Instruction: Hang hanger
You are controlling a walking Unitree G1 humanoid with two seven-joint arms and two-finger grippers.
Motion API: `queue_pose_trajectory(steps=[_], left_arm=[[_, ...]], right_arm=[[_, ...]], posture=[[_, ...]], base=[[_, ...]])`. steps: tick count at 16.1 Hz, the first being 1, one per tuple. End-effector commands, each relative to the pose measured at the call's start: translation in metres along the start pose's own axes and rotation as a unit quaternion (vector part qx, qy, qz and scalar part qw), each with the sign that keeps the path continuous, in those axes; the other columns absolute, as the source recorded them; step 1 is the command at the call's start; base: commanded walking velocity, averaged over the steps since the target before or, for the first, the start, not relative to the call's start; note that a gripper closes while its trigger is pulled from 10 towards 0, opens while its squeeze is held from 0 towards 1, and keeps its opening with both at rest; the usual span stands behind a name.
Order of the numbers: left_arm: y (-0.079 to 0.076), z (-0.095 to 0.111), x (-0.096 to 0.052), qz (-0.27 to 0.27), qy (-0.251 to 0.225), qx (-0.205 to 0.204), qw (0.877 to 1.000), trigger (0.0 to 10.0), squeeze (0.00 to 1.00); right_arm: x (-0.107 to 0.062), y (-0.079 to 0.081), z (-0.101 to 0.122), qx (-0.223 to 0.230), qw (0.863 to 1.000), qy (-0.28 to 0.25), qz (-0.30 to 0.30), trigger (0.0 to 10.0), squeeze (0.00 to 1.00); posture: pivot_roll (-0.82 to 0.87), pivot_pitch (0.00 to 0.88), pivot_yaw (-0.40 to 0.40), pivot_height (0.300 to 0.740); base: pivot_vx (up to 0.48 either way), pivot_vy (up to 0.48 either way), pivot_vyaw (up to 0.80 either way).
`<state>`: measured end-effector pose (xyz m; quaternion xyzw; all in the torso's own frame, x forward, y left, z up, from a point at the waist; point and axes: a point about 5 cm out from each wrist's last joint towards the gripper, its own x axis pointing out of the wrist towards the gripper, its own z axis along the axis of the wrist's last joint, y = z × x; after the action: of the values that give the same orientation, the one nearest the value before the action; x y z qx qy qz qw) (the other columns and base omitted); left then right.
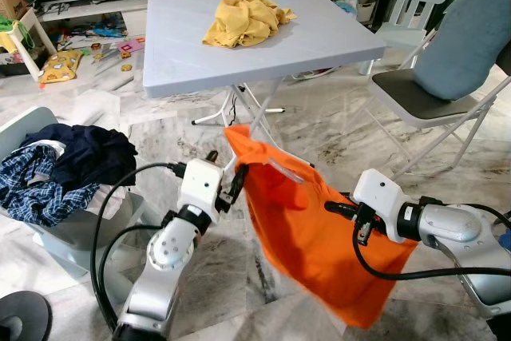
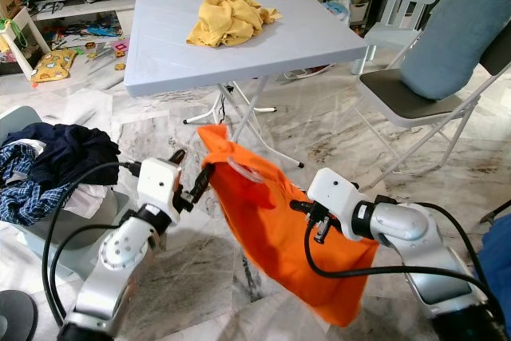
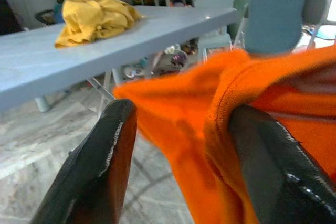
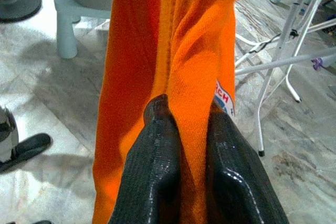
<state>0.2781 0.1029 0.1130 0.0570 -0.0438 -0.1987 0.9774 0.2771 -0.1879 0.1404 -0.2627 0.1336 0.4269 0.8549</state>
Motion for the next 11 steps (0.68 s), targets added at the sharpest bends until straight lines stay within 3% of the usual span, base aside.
queue_pose_trajectory(steps=[1,4,6,7,8,9,11], left_arm=[[-0.002,0.004,-0.002,-0.008,-0.006,0.001,1.0,10.0,1.0],[-0.02,0.003,-0.006,-0.071,-0.006,-0.033,0.997,10.0,1.0],[-0.021,0.005,-0.006,-0.073,-0.009,-0.03,0.997,10.0,1.0],[-0.017,0.005,-0.006,-0.061,-0.01,-0.022,0.998,10.0,1.0],[-0.001,0.006,-0.007,-0.017,-0.01,0.001,1.0,10.0,1.0],[0.014,0.005,-0.01,0.018,-0.009,0.016,1.0,10.0,1.0],[0.036,0.005,-0.017,0.055,-0.002,0.002,0.998,10.0,1.0]], right_arm=[[0.0,-0.005,0.017,-0.009,1.0,-0.028,-0.008,10.0,0.0],[0.007,-0.013,0.026,-0.002,0.999,-0.033,-0.009,10.0,0.0],[0.01,-0.016,0.031,0.004,0.999,-0.04,-0.01,10.0,0.0],[0.013,-0.019,0.034,0.014,0.999,-0.045,-0.009,10.0,0.0],[0.012,-0.018,0.038,0.036,0.998,-0.057,0.02,10.0,0.0],[0.007,-0.016,0.036,0.03,0.997,-0.053,0.043,10.0,0.0],[-0.01,-0.024,0.022,0.026,0.998,-0.023,0.057,10.0,0.0]], posture=[[-0.16,0.045,0.021,0.74],[-0.16,0.043,0.022,0.74],[-0.16,0.04,0.023,0.74],[-0.16,0.039,0.024,0.74],[-0.15,0.039,0.026,0.74],[-0.15,0.04,0.027,0.74],[-0.14,0.039,0.019,0.74]], base=[[0.0,0.0,0.0],[0.0,0.0,0.0],[0.0,0.0,0.0],[0.0,0.0,0.0],[0.0,0.0,0.0],[0.0,0.0,0.0],[0.0,0.0,0.0]])
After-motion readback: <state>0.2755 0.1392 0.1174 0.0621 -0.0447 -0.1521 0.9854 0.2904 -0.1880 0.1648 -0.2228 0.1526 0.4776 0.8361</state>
